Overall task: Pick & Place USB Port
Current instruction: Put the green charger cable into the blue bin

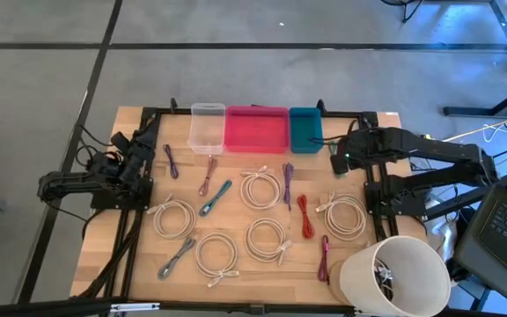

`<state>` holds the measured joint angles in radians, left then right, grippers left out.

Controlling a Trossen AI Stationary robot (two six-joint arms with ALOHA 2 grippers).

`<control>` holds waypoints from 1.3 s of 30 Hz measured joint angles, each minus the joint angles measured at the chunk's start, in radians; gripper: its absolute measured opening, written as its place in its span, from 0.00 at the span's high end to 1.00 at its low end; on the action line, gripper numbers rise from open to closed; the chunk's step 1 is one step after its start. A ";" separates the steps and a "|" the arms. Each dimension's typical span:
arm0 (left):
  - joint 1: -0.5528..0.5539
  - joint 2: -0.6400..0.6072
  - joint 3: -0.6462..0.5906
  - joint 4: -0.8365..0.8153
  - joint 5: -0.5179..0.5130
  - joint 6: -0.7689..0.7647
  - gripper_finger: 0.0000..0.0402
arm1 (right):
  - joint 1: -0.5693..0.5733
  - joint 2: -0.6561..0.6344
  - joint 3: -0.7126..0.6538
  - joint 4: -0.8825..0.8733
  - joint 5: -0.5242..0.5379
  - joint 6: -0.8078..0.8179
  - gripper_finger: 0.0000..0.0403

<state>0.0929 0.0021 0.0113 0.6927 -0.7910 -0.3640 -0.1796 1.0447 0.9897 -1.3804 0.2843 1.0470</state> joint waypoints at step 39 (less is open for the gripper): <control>0.000 0.000 0.001 -0.001 -0.001 0.106 0.46 | -0.434 0.297 -0.375 0.677 -0.135 -0.566 0.61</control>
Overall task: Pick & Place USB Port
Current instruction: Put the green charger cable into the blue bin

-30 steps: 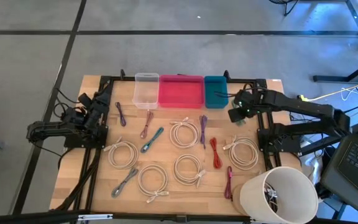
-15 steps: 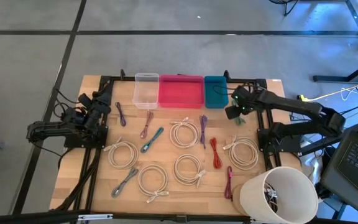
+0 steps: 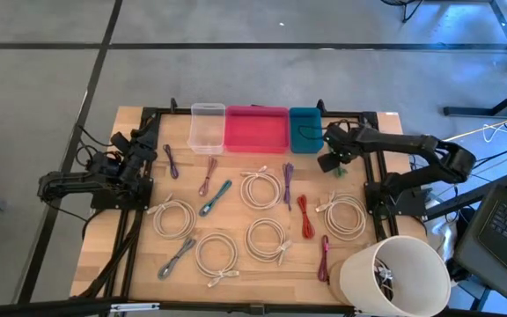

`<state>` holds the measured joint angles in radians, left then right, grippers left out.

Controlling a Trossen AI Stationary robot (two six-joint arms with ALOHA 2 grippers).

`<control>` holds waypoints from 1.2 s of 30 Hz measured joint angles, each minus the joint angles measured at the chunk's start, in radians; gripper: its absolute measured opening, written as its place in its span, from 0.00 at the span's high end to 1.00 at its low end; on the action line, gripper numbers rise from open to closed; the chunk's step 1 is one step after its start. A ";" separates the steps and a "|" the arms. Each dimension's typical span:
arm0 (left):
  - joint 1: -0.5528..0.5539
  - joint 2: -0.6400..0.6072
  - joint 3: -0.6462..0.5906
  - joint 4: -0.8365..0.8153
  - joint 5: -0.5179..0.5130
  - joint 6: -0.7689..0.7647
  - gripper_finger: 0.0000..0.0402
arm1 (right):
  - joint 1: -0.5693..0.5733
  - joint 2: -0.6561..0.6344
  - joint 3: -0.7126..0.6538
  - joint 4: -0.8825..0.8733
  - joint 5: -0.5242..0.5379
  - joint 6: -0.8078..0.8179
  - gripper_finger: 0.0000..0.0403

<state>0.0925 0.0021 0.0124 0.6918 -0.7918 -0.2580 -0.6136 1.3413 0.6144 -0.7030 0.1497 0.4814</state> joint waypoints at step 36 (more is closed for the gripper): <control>0.000 0.000 0.000 -0.001 -0.002 0.000 0.46 | 0.044 -0.184 0.168 -0.299 0.113 0.183 0.97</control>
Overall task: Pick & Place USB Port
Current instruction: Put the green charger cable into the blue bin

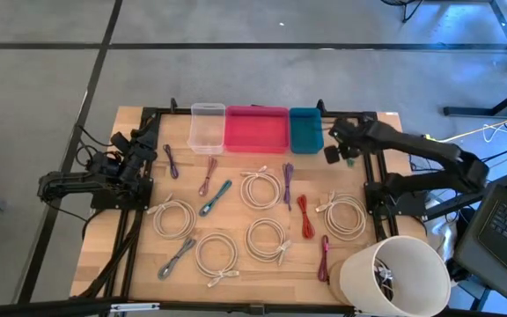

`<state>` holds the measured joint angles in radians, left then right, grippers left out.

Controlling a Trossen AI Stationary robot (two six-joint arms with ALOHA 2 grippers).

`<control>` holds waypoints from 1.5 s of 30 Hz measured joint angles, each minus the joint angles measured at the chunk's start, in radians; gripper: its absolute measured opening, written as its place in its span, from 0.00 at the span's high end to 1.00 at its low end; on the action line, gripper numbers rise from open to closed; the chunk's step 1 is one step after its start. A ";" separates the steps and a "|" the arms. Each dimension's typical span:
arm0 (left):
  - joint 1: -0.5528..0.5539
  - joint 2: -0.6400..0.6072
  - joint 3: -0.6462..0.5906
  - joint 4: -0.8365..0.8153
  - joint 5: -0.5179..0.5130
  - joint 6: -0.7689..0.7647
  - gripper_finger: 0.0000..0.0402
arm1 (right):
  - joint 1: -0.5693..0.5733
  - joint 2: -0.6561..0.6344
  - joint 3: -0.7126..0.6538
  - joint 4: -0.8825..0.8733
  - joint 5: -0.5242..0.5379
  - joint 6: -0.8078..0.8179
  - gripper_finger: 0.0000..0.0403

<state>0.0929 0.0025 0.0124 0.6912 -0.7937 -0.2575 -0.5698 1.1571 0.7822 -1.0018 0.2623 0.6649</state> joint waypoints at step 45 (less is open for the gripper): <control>0.000 0.000 0.000 0.000 0.002 0.000 0.46 | -0.053 0.593 0.391 0.377 -0.089 -0.018 0.97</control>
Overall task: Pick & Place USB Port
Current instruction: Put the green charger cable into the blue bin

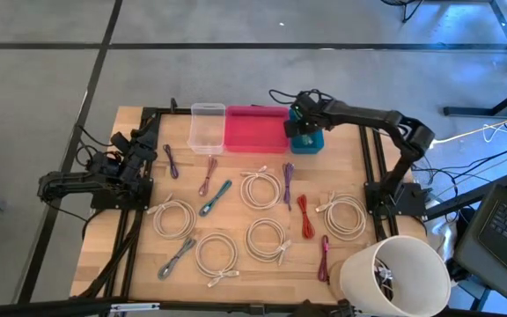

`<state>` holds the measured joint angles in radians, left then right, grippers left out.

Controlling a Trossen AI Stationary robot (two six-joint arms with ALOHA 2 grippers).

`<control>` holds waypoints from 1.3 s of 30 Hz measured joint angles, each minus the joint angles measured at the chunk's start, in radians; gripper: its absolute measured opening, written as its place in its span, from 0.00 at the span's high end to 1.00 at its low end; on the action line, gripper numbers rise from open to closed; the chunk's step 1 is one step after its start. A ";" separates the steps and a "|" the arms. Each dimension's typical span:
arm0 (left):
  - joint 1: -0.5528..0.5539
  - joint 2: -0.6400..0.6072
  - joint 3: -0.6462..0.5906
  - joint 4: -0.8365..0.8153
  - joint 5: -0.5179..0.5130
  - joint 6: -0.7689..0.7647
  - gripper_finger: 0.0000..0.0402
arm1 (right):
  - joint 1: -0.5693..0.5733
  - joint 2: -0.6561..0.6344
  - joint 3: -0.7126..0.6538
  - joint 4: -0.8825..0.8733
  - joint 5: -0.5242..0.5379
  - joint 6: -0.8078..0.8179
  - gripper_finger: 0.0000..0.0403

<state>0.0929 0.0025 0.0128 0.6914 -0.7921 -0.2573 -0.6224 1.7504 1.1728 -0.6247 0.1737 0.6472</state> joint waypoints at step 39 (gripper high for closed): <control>-0.001 0.000 0.000 0.000 0.009 -0.255 0.46 | -0.003 0.121 0.000 0.030 -0.144 -0.014 0.70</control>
<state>0.0921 0.0025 0.0128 0.6914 -0.7830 -0.5121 -0.6254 1.8717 1.1728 -0.5949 0.0296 0.6332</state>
